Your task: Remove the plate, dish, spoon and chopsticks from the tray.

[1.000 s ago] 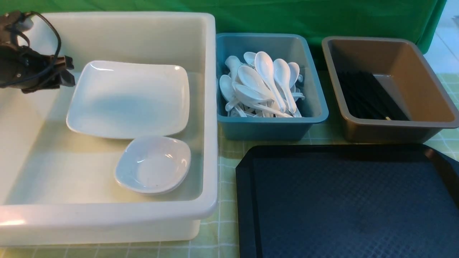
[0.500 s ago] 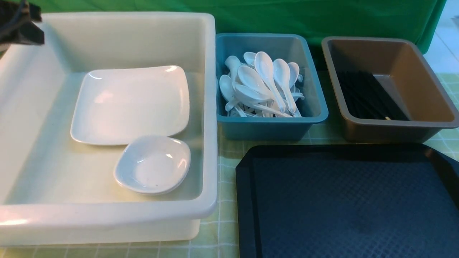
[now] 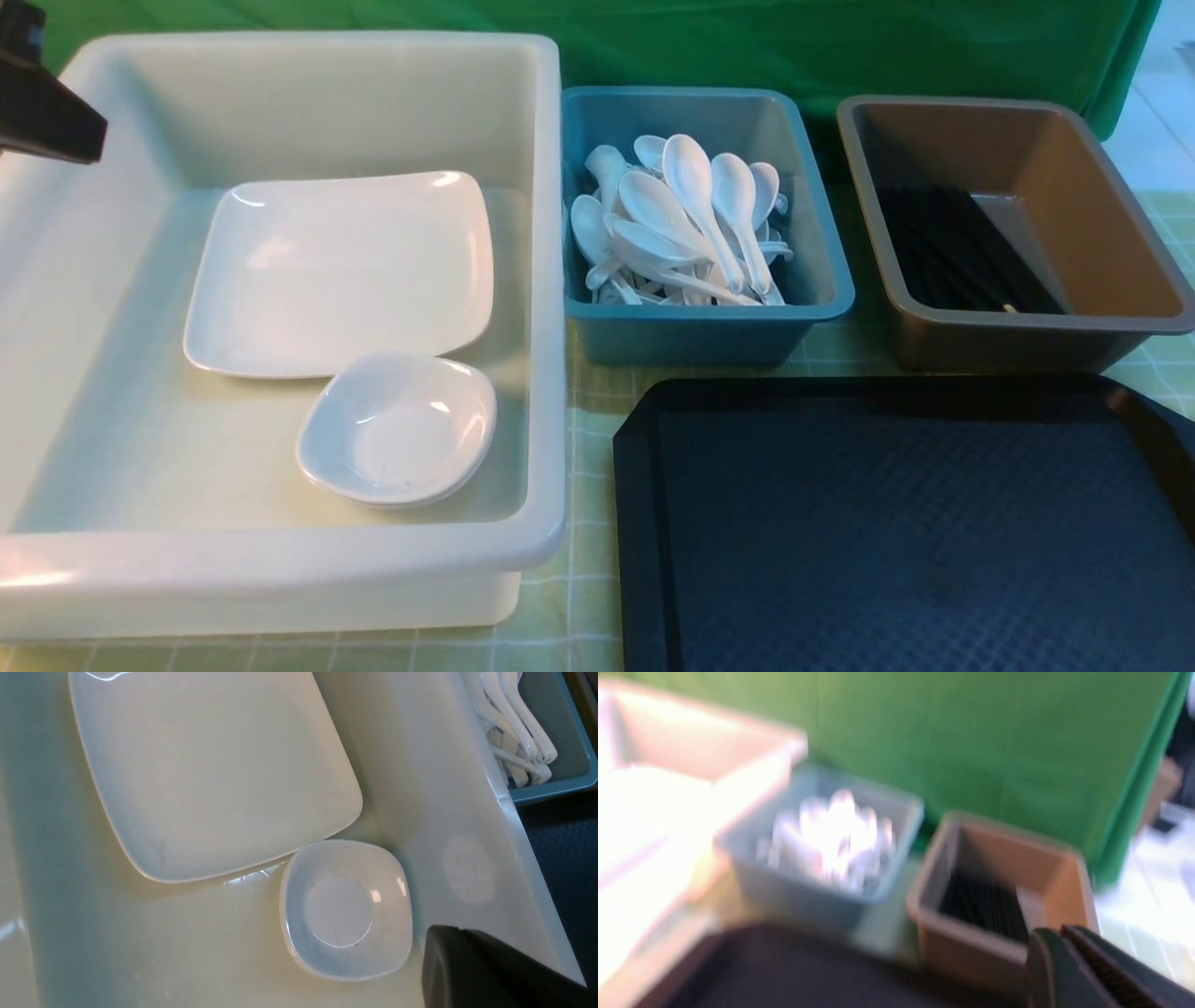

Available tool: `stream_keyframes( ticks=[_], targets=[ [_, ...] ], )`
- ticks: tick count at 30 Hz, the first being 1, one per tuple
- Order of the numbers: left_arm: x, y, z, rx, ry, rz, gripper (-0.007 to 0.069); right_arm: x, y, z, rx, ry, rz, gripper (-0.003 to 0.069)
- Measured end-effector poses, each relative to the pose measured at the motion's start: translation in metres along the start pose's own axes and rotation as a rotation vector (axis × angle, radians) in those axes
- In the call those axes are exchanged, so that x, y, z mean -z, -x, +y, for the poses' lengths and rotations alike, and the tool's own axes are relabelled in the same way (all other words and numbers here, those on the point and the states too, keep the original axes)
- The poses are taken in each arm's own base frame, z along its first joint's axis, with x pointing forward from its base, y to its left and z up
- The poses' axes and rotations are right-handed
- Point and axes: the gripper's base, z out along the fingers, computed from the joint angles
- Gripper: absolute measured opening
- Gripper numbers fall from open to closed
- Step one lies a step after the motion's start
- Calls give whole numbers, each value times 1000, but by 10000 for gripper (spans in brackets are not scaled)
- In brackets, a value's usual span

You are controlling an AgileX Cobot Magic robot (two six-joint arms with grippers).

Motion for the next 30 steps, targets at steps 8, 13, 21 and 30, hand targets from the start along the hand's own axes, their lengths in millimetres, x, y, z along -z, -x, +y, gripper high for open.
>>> stream_keyframes(
  ticks=[8, 13, 21, 30],
  targets=[
    [0, 0, 0, 1, 0, 0, -13, -15, -29, 4, -2, 1, -58, 20],
    [0, 0, -1, 5, -9, -2, -13, -16, -32, 4, -2, 1, -54, 33],
    [0, 0, -1, 6, -15, -5, -13, -18, -37, 4, -2, 1, -64, 59],
    [0, 0, -1, -10, -14, -4, -13, -23, -101, 6, 38, -73, 30, 81]
  ],
)
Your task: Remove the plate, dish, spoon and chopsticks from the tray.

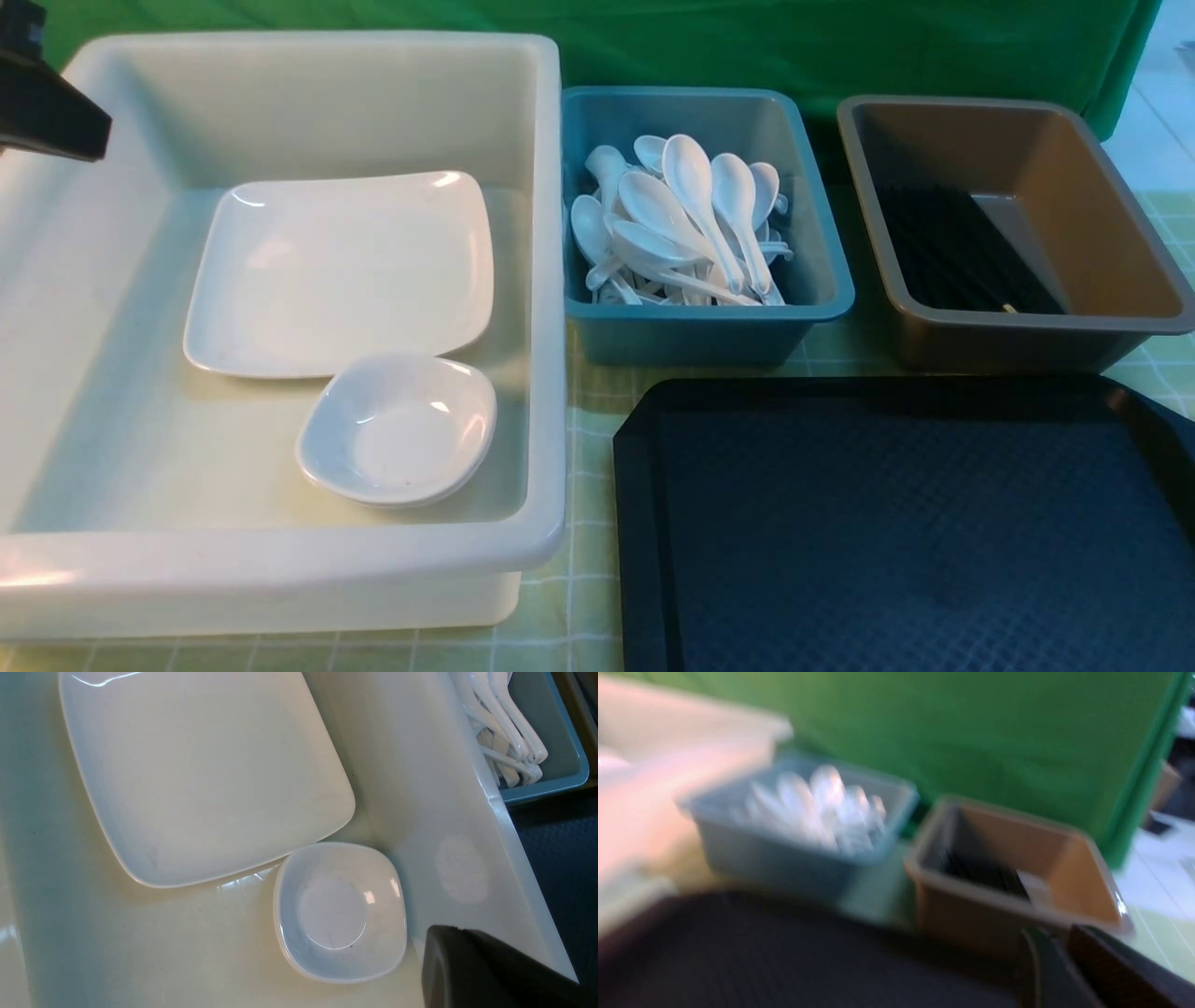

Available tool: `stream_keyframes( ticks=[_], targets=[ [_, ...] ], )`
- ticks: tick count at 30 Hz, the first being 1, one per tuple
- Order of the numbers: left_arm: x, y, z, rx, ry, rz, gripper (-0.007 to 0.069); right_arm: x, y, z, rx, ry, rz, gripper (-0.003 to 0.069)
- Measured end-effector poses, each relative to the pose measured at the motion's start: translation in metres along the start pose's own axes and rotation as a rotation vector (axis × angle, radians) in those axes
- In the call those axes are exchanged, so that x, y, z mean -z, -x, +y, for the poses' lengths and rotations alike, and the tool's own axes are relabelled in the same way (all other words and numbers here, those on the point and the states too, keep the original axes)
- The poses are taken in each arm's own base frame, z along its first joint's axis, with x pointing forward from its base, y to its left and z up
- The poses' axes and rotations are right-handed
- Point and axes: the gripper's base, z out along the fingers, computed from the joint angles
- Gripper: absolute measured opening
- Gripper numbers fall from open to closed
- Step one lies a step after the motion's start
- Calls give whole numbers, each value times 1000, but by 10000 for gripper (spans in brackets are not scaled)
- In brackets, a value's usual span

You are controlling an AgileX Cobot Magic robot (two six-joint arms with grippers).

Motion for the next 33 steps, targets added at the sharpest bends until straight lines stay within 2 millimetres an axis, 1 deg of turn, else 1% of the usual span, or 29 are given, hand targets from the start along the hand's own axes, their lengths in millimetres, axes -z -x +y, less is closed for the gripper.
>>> stream_keyframes(
  ticks=[1, 3, 8, 10, 11, 13, 14, 17, 19, 21, 22, 25, 26, 27, 29, 33],
  targets=[
    [0, 0, 0, 0, 0, 0, -13, 0, -8, 0, 9, -17, 27, 85],
    [0, 0, 0, 0, 0, 0, -13, 0, -18, -1, 18, -53, 67, 89],
    [5, -1, -2, 19, 14, -8, -13, 1, -27, -5, 19, -123, 164, 103],
    [16, -5, -5, 21, 59, -16, -13, 1, -29, -6, 18, -141, 185, 107],
    [25, -10, -10, 20, 87, -28, -13, 1, -29, -6, 18, -146, 187, 110],
    [36, -19, -15, 10, 125, -40, -13, 1, -29, -6, 18, -147, 187, 114],
    [44, -28, -21, 1, 142, -49, -13, 1, -29, -6, 18, -147, 187, 117],
    [58, -50, -34, -11, 154, -71, -13, 1, -29, -6, 18, -147, 188, 121],
    [65, -74, -45, -13, 144, -88, -13, 1, -29, -6, 18, -147, 188, 125],
    [70, -105, -59, -11, 128, -147, -13, 1, -29, -6, 18, -147, 188, 132],
    [70, -110, -60, -11, 128, -160, -13, 1, -29, -6, 18, -147, 188, 134],
    [74, -142, -72, -6, 129, -309, -13, 1, -29, -6, 18, -147, 188, 144],
    [75, -148, -75, -5, 131, -349, -13, 1, -29, -6, 18, -147, 188, 147],
    [78, -159, -78, -8, 148, -446, -13, 1, -29, -6, 18, -147, 188, 151],
    [82, -176, -83, -18, 167, -542, -13, 1, -29, -6, 18, -147, 188, 155],
    [85, -201, -89, -49, 198, -634, -13, 1, -29, -6, 18, -147, 188, 160]
  ],
)
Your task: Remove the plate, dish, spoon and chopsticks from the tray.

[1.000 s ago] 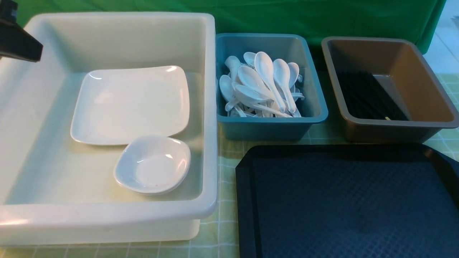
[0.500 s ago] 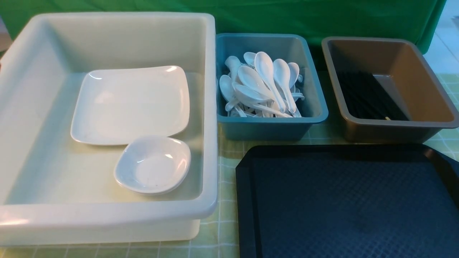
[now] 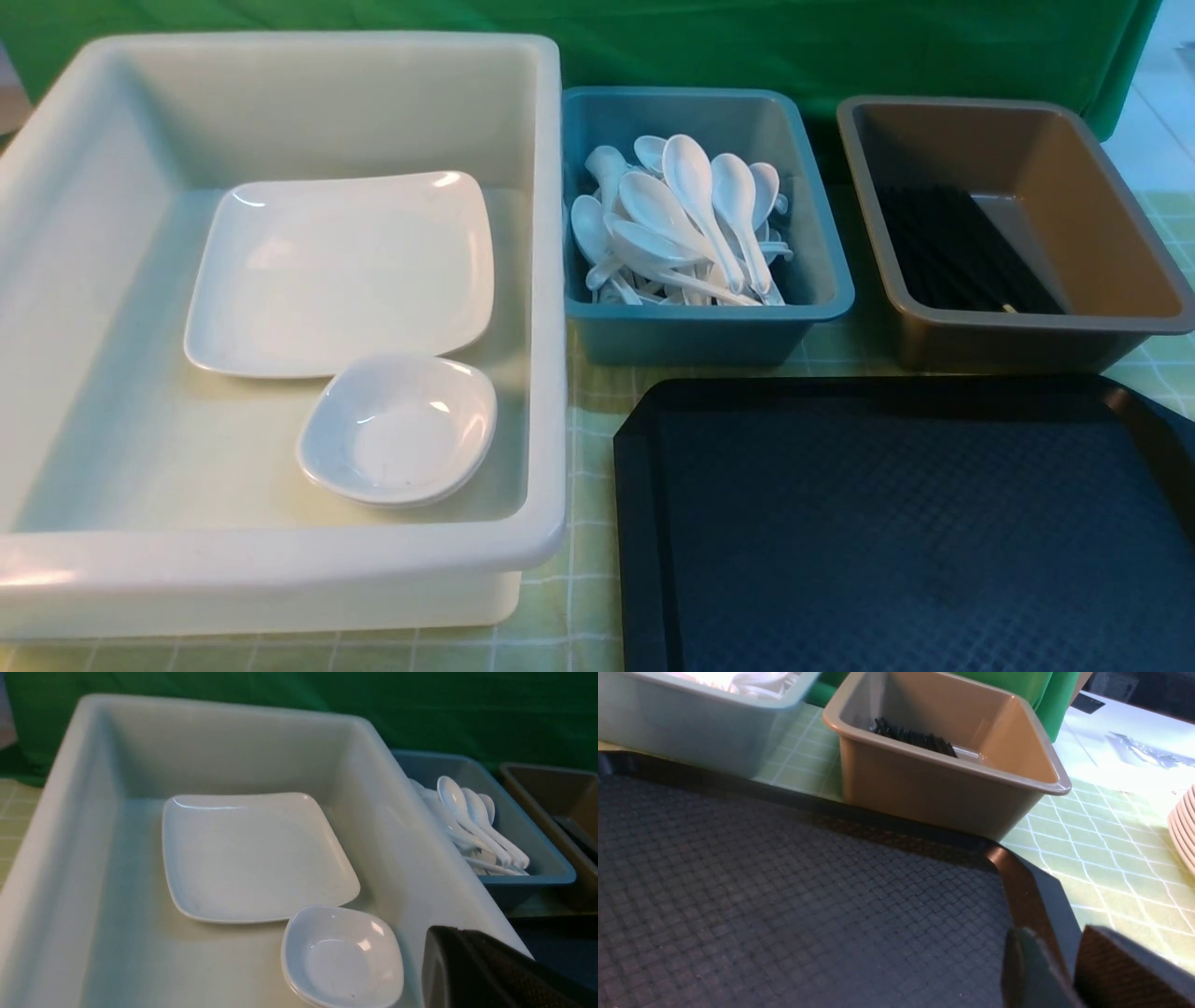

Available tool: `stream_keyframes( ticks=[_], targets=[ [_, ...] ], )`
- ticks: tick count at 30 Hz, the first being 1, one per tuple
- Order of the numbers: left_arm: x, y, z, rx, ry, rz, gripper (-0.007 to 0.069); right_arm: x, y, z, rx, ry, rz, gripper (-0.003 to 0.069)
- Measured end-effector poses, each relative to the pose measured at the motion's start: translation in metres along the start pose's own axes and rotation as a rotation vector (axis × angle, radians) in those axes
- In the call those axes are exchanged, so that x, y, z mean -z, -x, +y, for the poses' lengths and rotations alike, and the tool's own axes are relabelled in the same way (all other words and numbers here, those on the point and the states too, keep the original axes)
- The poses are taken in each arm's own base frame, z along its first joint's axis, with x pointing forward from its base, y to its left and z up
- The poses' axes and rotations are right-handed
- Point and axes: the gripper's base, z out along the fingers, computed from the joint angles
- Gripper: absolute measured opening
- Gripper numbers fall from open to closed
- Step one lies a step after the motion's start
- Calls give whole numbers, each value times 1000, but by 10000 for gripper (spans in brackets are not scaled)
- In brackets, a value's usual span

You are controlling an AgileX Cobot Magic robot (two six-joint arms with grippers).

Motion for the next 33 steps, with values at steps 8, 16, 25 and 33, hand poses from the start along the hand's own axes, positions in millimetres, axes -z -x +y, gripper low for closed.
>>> stream_keyframes(
  ticks=[8, 16, 25, 33],
  targets=[
    [16, -13, -2, -90, 39, -55, -13, 0, 0, 0, 0, 0, 0, 177],
    [3, -17, 10, -101, 115, -134, -13, 0, 0, 0, 0, 0, 0, 197],
    [-19, -74, 28, -70, 160, -145, -13, 0, 0, 0, 0, 0, 0, 205],
    [-40, -141, 41, 4, 134, -85, -13, 0, 0, 0, 0, 0, 1, 216]
  ],
)
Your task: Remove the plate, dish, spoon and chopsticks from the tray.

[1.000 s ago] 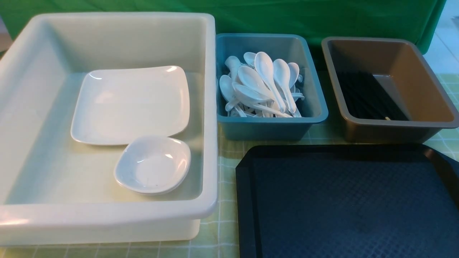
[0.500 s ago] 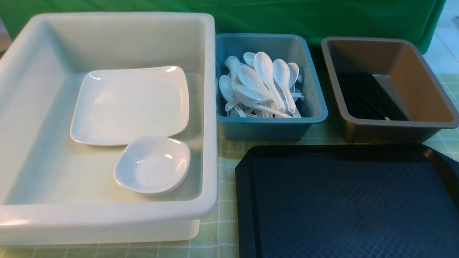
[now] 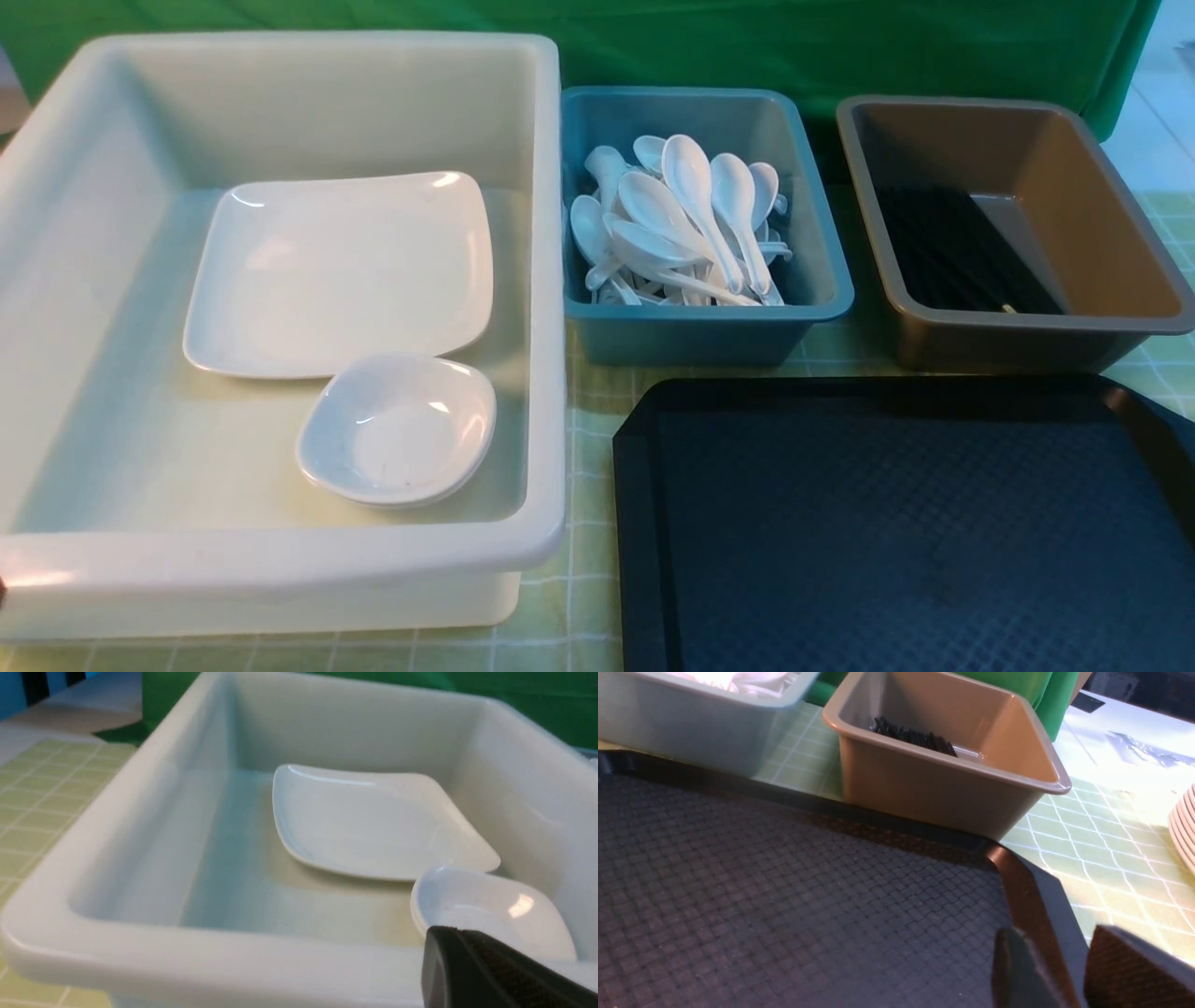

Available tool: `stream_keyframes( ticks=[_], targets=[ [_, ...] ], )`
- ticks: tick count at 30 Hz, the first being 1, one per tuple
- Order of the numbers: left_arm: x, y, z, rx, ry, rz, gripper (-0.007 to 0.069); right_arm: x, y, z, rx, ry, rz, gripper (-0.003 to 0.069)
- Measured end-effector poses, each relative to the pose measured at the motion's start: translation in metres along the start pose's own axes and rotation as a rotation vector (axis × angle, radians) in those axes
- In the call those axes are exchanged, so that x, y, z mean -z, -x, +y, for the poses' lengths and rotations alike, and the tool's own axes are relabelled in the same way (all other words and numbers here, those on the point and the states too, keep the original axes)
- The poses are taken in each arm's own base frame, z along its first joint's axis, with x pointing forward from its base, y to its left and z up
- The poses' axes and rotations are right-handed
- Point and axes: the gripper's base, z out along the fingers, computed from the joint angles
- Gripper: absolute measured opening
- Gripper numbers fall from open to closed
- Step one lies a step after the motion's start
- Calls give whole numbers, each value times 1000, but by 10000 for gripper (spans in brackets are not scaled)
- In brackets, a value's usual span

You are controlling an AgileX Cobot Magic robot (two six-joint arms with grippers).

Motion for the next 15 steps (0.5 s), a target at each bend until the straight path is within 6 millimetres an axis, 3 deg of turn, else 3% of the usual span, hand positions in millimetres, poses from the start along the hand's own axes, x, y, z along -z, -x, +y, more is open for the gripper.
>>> stream_keyframes(
  ticks=[4, 15],
  targets=[
    [-5, -22, 1, -38, -27, 24, -13, 0, 0, 0, 0, 0, 0, 221],
    [-6, -23, 1, -24, -35, 2, -13, 0, 0, 0, 0, 0, 0, 235]
  ],
)
